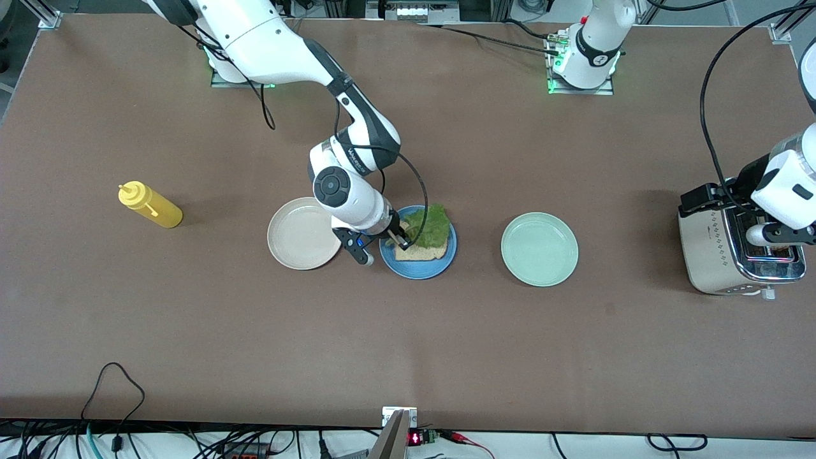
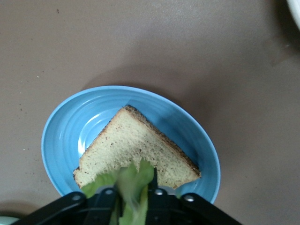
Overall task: Make sandwich in blue plate with both arms
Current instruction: 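Carry the lettuce with the right gripper and drop it onto the bread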
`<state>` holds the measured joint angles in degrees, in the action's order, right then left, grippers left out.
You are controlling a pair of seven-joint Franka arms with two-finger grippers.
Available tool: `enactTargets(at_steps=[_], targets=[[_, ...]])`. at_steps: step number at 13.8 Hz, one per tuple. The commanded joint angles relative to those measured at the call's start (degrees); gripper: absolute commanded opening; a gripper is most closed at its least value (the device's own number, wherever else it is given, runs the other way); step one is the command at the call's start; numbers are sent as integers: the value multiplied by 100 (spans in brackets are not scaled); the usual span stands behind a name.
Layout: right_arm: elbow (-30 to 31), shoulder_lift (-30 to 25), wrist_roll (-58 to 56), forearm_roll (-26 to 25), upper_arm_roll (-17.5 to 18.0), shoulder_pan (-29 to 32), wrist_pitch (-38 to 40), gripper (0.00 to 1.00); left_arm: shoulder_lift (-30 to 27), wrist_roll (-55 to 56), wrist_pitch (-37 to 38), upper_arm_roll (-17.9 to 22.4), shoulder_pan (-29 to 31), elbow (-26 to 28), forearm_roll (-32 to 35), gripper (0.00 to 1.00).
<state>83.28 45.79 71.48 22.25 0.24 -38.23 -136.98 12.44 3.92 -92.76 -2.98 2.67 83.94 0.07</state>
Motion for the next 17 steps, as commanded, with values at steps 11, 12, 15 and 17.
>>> enactTargets(at_steps=[11,12,15,17], targets=[[-110,-955,-1705,79,-59,736,1951,100,-295,-75,-67,8,32,351,107,100],[-40,-1184,-2030,-122,-146,825,2478,100,-286,-75,-67,16,32,351,107,100],[4,-1878,-3207,-931,-375,1097,3666,100,-286,-75,-67,8,23,351,107,100],[196,-2387,-4067,-976,-375,1518,4169,100,-286,-84,-67,8,23,351,116,100]])
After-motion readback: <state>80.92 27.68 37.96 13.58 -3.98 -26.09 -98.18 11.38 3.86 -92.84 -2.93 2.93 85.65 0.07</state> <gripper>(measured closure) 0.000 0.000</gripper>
